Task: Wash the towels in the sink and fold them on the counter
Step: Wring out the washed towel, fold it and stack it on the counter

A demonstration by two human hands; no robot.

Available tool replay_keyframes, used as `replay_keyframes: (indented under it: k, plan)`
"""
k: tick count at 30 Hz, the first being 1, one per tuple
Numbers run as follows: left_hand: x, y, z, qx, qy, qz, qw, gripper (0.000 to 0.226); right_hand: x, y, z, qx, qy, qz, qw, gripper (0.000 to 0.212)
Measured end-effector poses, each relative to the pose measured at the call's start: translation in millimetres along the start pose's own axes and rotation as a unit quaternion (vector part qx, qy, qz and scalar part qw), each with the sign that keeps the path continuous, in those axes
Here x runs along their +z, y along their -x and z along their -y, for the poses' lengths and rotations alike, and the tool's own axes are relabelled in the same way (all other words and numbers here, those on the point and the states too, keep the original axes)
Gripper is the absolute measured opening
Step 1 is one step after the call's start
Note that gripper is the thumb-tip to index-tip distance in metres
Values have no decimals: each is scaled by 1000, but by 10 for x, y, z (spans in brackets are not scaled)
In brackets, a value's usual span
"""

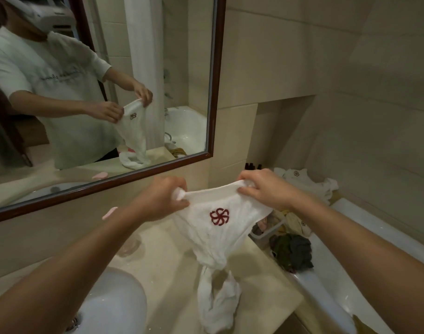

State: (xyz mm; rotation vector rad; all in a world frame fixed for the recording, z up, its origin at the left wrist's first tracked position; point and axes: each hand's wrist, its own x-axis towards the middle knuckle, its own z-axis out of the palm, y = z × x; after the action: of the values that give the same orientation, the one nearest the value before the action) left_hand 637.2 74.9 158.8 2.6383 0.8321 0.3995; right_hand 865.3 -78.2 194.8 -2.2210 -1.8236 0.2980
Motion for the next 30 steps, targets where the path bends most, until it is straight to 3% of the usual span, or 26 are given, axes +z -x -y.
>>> replay_keyframes:
  k: [3,5,7,8,9,11,13,14,15,16,17,18,19,20,22,24,25,27,28,29,30]
  plan:
    - [99,42,240,-33,-78,42,995,25,-63,55,-127,-4,53,56,997,25]
    - [201,75,359,-86,-83,26,993,22,-27,102,-179,4,86,113,990,42]
    - [254,79,364,-146,2,1,989,19,81,130,-214,49,155,166,973,58]
    - [266,82,314,-177,103,-1,979,17,152,124,-248,72,203,171,961,60]
    - [262,98,216,-206,239,7,949,15,223,100,-294,85,240,158,954,55]
    - [219,125,5,-243,480,59,841,8,319,78,-400,101,205,88,970,33]
    - [136,147,-86,-226,586,91,773,10,307,119,-520,152,-29,8,988,23]
    - [100,166,-123,-202,615,108,755,11,285,180,-547,176,-169,-25,969,22]
    - [77,174,-133,-179,606,126,765,12,268,240,-561,191,-272,-50,942,23]
    - [74,169,-136,-157,533,145,819,17,243,278,-551,195,-320,-56,925,22]
    - [94,149,-116,-136,385,174,896,33,241,287,-516,187,-324,-44,926,21]
    - [135,124,-96,-120,185,213,952,50,257,283,-440,175,-303,-23,937,19]
    - [205,92,-76,-107,1,253,962,61,269,264,-349,159,-276,-7,948,16]
    - [281,60,-50,-103,-131,274,947,65,246,242,-251,147,-257,7,955,13]
    - [374,-14,34,-114,-236,242,934,58,157,206,-90,118,-238,65,962,32]
    - [363,-83,148,-104,-226,161,955,38,128,191,-19,96,-95,170,976,68]
    - [351,-129,211,-84,-184,129,971,29,177,190,-23,96,24,194,976,76]
    - [320,-160,217,-60,-12,86,994,16,316,150,-94,113,228,147,956,62]
    - [291,-132,167,-58,98,69,991,9,369,108,-146,109,258,93,956,47]
    - [246,-92,90,-55,197,65,977,5,386,70,-209,107,233,53,965,31]
    - [194,-58,26,-46,286,81,954,8,342,56,-259,120,137,25,983,18]
